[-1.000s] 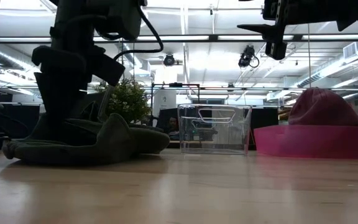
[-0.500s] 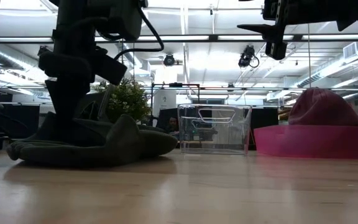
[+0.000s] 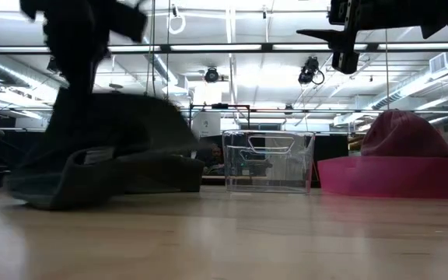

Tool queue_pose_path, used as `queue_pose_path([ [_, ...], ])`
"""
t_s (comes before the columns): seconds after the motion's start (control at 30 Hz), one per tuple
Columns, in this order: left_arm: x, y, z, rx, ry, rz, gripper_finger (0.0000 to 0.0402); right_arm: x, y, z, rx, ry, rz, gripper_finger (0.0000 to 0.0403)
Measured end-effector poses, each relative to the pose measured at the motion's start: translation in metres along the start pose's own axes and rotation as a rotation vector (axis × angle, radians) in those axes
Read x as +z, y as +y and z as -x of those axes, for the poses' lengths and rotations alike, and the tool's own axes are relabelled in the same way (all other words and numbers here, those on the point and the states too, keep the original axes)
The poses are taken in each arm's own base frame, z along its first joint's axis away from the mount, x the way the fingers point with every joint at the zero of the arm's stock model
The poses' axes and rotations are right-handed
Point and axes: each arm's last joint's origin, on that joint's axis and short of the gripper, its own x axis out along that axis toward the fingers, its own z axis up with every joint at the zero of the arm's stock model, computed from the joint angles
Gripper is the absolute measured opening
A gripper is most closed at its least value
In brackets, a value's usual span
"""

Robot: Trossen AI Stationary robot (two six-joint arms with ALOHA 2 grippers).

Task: Pick & Place hat
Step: Put the bottom black cap into the transparent bin

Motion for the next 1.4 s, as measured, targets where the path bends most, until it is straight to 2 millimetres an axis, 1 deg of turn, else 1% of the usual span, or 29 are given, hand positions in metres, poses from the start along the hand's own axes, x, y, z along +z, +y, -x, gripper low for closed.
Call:
queue_pose_path([
  [0.2,0.010,-0.001,0.060,0.067,-0.245,-0.088,0.0014,0.001,0.004,0.000,0.054,0.008,0.014,0.0217],
  [0.37,0.020,0.004,0.109,0.113,-0.467,-0.116,0.0014,0.002,0.004,0.000,0.058,0.009,0.024,0.0246],
  [0.47,0.025,0.014,0.137,0.164,-0.582,-0.088,0.0014,0.004,0.005,0.001,0.079,-0.002,0.018,0.0267],
  [0.57,0.028,0.025,0.163,0.245,-0.706,-0.021,0.0014,0.008,0.008,0.001,0.115,-0.034,0.015,0.0285],
  [0.7,0.030,0.039,0.191,0.366,-0.861,0.077,0.0014,0.014,0.015,0.003,0.165,-0.117,0.032,0.0298],
  [0.77,0.031,0.044,0.202,0.415,-0.915,0.100,0.0014,0.016,0.017,0.004,0.179,-0.153,0.014,0.0300],
  [0.87,0.033,0.048,0.216,0.473,-0.970,0.098,0.0014,0.018,0.019,0.004,0.193,-0.190,-0.057,0.0298],
  [1.07,0.044,0.043,0.231,0.535,-1.039,0.054,0.0014,0.019,0.017,0.002,0.205,-0.186,-0.189,0.0296],
  [1.23,0.055,0.042,0.246,0.531,-1.101,0.024,0.0014,0.022,0.016,-0.004,0.268,-0.204,-0.300,0.0296],
  [1.4,0.068,0.043,0.258,0.413,-1.211,-0.052,0.0014,0.028,0.016,-0.009,0.369,-0.252,-0.333,0.0296],
])
